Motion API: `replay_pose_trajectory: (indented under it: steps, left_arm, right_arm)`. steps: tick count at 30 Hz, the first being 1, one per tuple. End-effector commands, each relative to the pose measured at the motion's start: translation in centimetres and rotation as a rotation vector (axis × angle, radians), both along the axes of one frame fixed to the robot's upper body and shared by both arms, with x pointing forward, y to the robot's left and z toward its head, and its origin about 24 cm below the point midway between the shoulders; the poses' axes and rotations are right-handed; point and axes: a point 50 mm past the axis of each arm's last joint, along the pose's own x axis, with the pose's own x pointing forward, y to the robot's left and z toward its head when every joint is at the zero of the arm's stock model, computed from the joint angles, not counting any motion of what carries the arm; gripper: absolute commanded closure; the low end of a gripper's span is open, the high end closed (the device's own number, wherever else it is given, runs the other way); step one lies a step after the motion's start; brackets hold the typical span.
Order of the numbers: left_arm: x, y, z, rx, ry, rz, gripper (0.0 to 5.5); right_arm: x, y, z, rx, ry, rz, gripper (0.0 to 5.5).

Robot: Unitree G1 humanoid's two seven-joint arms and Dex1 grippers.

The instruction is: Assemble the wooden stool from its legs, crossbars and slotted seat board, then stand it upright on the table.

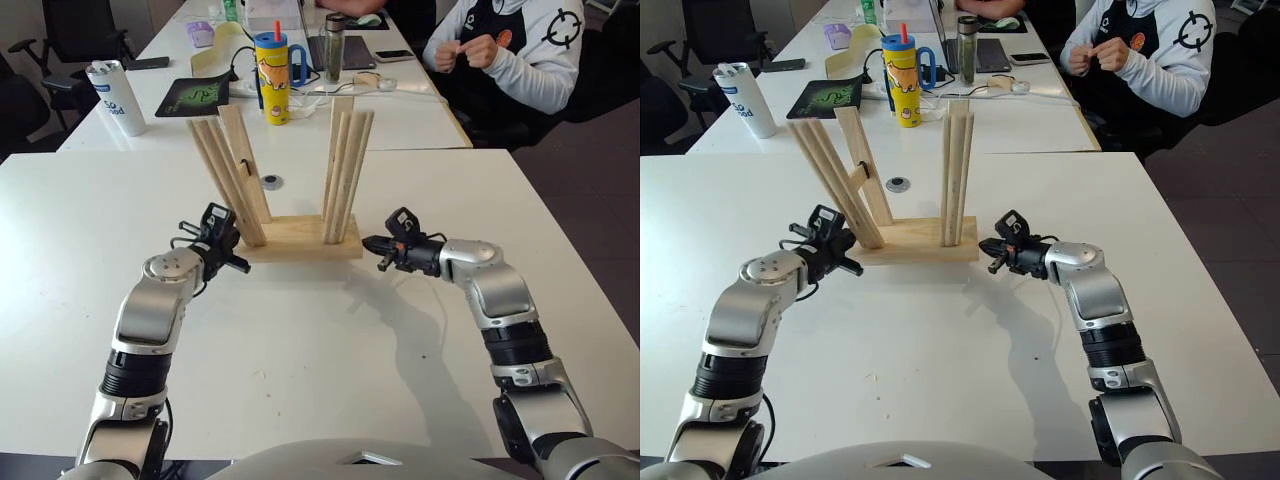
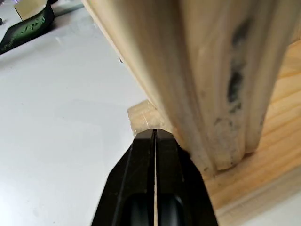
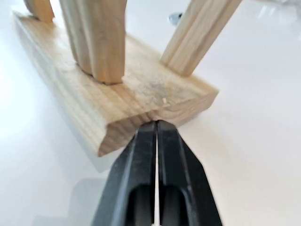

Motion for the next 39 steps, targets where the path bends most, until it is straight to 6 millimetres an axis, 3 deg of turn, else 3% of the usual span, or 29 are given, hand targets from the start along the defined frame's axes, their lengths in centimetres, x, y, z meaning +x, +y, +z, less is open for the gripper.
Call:
replay_pose_trajectory:
  steps: [1,9,12,14,17,21,24,27,30,33,39]
  left_arm:
    - [-0.5,-4.9,3.9,-0.191,-0.100,-0.281,5.46]
    - [0.2,-3.7,4.4,-0.188,-0.130,-0.204,5.46]
    - [0.6,-2.9,7.1,-0.276,-0.279,-0.158,5.46]
    - [1.0,-1.2,8.9,-0.338,-0.383,-0.081,5.46]
    - [2.0,3.5,10.1,-0.335,-0.473,0.113,5.46]
    - [3.2,10.7,7.4,-0.259,-0.401,0.361,5.46]
    - [2.7,14.8,3.0,-0.152,-0.258,0.431,5.46]
    - [1.4,17.4,-1.1,-0.039,-0.159,0.458,5.46]
    - [0.6,17.2,-4.7,0.067,-0.084,0.385,5.46]
    - [0.7,15.1,-6.9,0.041,-0.073,0.310,5.46]
    - [0.9,8.1,-10.2,-0.054,-0.077,0.142,5.46]
  right_arm:
    - [-0.6,4.6,6.2,0.199,-0.192,0.239,5.50]
    - [0.2,3.9,5.3,0.173,-0.163,0.159,5.50]
    - [1.2,3.1,4.5,0.148,-0.155,0.067,5.50]
    - [1.8,2.7,3.9,0.134,-0.147,0.007,5.50]
    - [2.4,2.0,2.8,0.109,-0.134,-0.071,5.50]
    - [3.0,1.5,2.0,0.085,-0.136,-0.156,5.50]
    - [3.2,1.6,2.1,0.104,-0.145,-0.172,5.50]
    - [3.3,1.8,2.2,0.106,-0.150,-0.171,5.50]
    - [3.5,1.8,2.2,0.104,-0.151,-0.162,5.50]
    - [3.7,2.0,2.4,0.098,-0.153,-0.143,5.50]
    - [3.7,0.7,0.1,0.016,-0.111,-0.177,5.50]
